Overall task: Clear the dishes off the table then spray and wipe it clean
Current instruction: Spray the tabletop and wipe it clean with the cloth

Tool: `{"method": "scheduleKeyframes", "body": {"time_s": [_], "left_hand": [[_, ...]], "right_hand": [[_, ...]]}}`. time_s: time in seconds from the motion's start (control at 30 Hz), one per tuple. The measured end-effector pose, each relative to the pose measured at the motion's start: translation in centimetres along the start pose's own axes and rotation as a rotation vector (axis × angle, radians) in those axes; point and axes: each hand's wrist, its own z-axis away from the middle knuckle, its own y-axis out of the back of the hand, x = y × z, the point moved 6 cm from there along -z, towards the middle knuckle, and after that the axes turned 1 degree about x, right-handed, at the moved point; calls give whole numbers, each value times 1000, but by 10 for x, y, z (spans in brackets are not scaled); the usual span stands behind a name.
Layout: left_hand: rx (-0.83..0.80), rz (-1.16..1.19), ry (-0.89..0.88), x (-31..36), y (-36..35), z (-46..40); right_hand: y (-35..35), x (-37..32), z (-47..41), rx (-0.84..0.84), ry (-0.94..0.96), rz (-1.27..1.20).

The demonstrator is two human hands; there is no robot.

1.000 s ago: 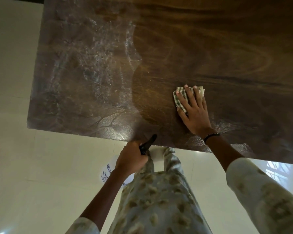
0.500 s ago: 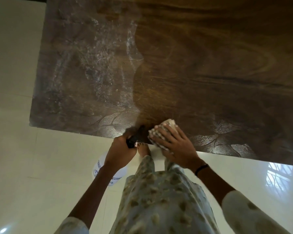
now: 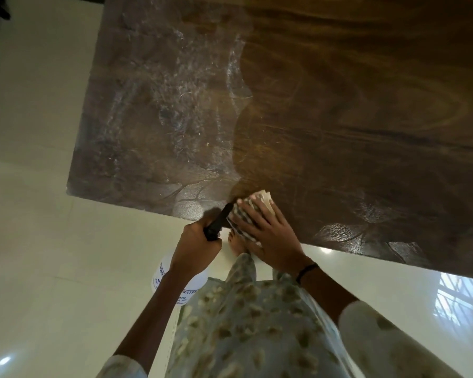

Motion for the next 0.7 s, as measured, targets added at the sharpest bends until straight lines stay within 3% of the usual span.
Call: {"method": "scheduleKeyframes", "body": {"time_s": [0.1,0.3,0.53,0.7], "left_hand": [[8,24,30,-12,5,1],[-1,36,118,-33,5,7],[120,-3,156,-43,18,10],[113,-3,125,-41,24,7]], "right_hand": [[2,29,20,-4,44,21],[13,57,-37,54,-279,-72],[16,46,-59,65,-250,-94],[17,43,-62,85,-270,-95]]}}
